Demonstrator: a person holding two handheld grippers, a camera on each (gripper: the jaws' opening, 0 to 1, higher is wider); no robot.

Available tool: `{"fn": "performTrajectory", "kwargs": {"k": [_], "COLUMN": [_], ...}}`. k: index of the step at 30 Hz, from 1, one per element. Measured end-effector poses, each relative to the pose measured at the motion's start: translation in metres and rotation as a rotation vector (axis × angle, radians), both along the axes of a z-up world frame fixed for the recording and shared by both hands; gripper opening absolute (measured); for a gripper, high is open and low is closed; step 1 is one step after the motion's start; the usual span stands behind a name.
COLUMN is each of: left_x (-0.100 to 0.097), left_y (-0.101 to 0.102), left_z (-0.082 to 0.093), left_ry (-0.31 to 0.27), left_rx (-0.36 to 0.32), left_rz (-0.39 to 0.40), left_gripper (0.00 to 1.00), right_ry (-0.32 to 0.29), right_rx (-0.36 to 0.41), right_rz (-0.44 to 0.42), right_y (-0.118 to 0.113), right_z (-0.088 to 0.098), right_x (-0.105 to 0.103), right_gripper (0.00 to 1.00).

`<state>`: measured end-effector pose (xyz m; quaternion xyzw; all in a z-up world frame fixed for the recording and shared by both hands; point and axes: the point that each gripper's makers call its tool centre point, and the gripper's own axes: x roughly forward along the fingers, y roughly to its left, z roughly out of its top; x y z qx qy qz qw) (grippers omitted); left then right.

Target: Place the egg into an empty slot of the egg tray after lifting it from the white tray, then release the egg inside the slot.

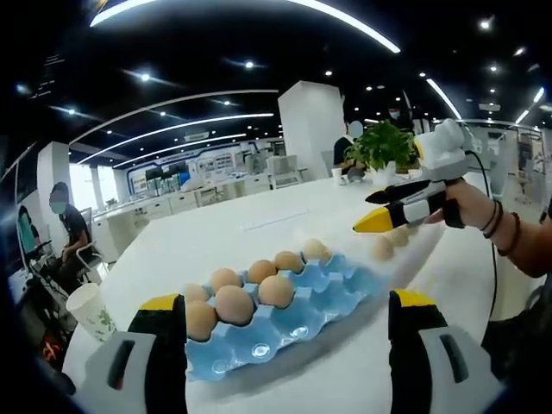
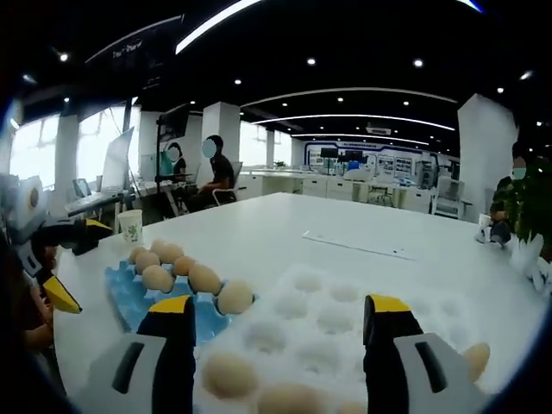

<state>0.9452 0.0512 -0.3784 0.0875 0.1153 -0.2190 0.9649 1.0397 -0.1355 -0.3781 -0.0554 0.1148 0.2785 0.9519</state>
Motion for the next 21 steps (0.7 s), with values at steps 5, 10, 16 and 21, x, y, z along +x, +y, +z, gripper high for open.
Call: {"fn": "performTrajectory", "kwargs": {"k": [5, 10, 16, 21], "left_x": [0.001, 0.002, 0.002, 0.002], "left_y": [0.0, -0.001, -0.003, -0.002], "left_z": [-0.001, -0.001, -0.003, -0.005], "left_ry": [0.004, 0.005, 0.009, 0.012], "left_rx": [-0.01, -0.012, -0.018, -0.014], "left_rz": [-0.002, -0.005, -0.008, -0.01], "left_gripper": [1.0, 1.0, 1.0, 1.0], "right_ry": [0.001, 0.004, 0.004, -0.01], "right_rx": [-0.003, 0.001, 0.001, 0.02], "right_rz": [-0.05, -0.078, -0.109, -0.159], "right_y": [-0.02, -0.034, -0.048, -0.068], "right_z": [-0.005, -0.006, -0.008, -0.007], "right_x": [0.005, 0.005, 0.004, 0.004], "right_gripper": [0.82, 0.82, 0.82, 0.77]}}
